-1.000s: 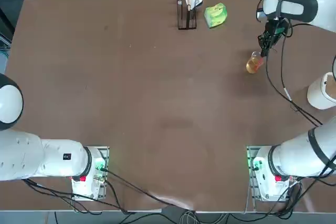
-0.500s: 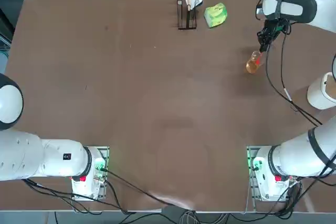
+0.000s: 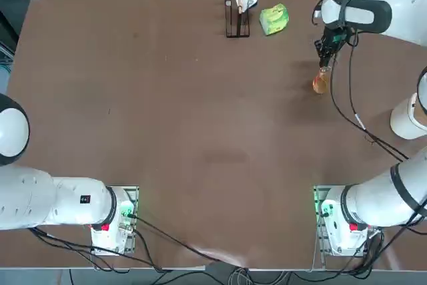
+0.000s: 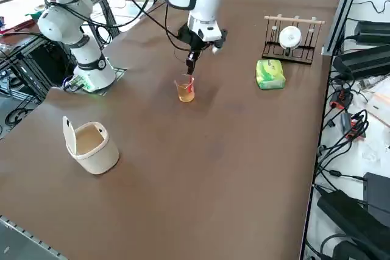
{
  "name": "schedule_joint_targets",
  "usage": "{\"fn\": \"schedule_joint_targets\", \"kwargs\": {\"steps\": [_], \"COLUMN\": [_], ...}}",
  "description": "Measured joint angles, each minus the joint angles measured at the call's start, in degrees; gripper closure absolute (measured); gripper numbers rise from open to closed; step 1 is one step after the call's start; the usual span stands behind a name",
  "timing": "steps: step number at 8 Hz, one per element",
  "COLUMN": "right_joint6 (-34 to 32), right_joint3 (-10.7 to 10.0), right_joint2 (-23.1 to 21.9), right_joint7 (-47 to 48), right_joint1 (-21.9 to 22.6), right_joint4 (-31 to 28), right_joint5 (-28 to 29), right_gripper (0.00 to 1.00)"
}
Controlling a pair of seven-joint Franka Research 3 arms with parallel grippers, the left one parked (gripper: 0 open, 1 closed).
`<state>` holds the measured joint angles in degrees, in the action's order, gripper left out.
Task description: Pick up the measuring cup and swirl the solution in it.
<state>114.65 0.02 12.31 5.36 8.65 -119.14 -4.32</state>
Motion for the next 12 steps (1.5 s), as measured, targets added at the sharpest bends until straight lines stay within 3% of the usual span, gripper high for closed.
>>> {"fn": "schedule_joint_targets", "kwargs": {"steps": [7, 11, 12], "right_joint6": [-4.86, -5.96, -5.96], "right_joint3": [0.03, 0.04, 0.04], "right_joint2": [-0.02, 1.79, 2.53], "right_joint7": [21.81, 28.6, 28.88], "right_joint1": [8.17, 10.33, 10.44], "right_joint4": [0.13, 0.97, 1.21], "right_joint5": [-13.98, -18.5, -18.76], "right_gripper": [0.98, 0.96, 0.91]}}
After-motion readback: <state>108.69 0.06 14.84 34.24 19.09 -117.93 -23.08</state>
